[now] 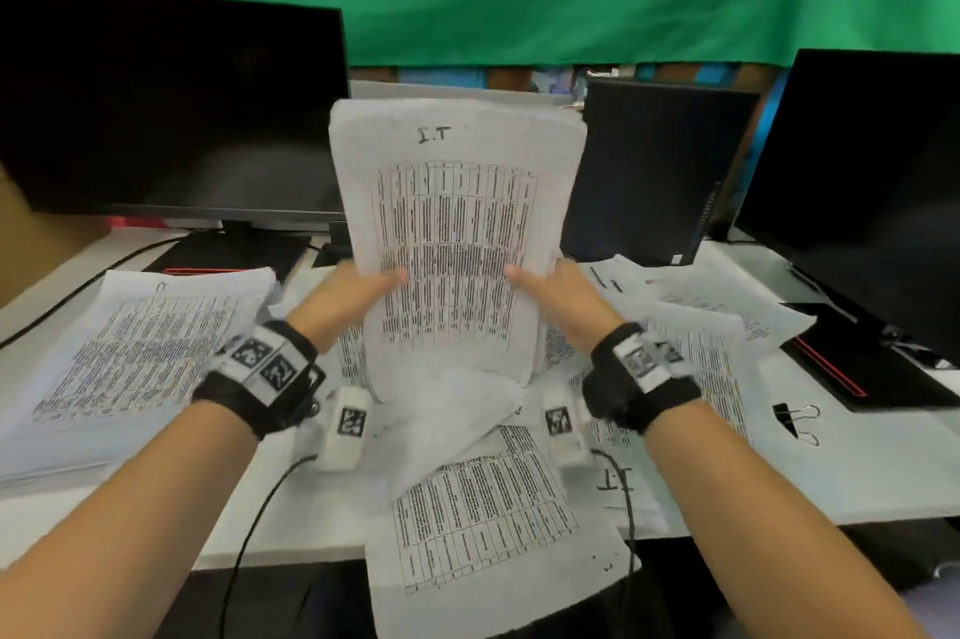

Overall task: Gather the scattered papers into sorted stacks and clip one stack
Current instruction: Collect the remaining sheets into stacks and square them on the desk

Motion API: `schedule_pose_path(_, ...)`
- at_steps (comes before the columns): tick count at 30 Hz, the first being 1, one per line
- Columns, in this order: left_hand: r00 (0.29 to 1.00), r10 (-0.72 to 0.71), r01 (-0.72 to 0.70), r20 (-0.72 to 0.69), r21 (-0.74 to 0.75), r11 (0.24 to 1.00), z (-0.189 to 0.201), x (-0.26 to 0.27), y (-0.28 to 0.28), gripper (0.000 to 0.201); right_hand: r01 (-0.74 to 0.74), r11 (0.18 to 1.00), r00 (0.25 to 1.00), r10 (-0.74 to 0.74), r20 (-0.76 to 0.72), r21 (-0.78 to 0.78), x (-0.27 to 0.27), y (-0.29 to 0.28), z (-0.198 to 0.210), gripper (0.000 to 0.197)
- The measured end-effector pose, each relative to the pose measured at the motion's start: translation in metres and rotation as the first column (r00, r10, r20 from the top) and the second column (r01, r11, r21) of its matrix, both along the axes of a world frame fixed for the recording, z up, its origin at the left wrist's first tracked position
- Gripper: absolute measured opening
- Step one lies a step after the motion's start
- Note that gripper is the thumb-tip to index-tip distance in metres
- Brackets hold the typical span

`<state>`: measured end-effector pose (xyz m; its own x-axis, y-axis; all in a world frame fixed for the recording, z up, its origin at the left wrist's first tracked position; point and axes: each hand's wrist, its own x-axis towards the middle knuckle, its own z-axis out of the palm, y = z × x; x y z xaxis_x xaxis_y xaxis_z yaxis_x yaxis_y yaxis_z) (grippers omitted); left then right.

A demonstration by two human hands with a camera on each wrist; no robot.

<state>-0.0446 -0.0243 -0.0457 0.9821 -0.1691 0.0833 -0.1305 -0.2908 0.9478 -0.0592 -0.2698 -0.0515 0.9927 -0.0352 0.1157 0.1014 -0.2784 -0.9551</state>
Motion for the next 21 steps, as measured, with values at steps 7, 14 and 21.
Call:
schedule_pose_path(7, 0.985, 0.141, -0.164, -0.096, -0.298, 0.94, -0.046, -0.001, 0.002, 0.031, 0.375, 0.906, 0.925, -0.35, 0.148, -0.198, 0.007, -0.009, -0.032, 0.023)
schedule_pose_path(14, 0.842, 0.365, -0.39, -0.397, 0.018, 0.921, -0.087, 0.012, -0.001, 0.035, 0.384, 0.851, 0.922, -0.338, 0.187, -0.357, 0.01, -0.004, -0.026, 0.023)
schedule_pose_path(21, 0.847, 0.346, -0.386, -0.403, -0.019, 0.922, -0.113, 0.017, 0.008, 0.043, 0.719, 0.671, 0.499, -0.68, 0.537, 0.182, 0.011, -0.043, 0.032, 0.012)
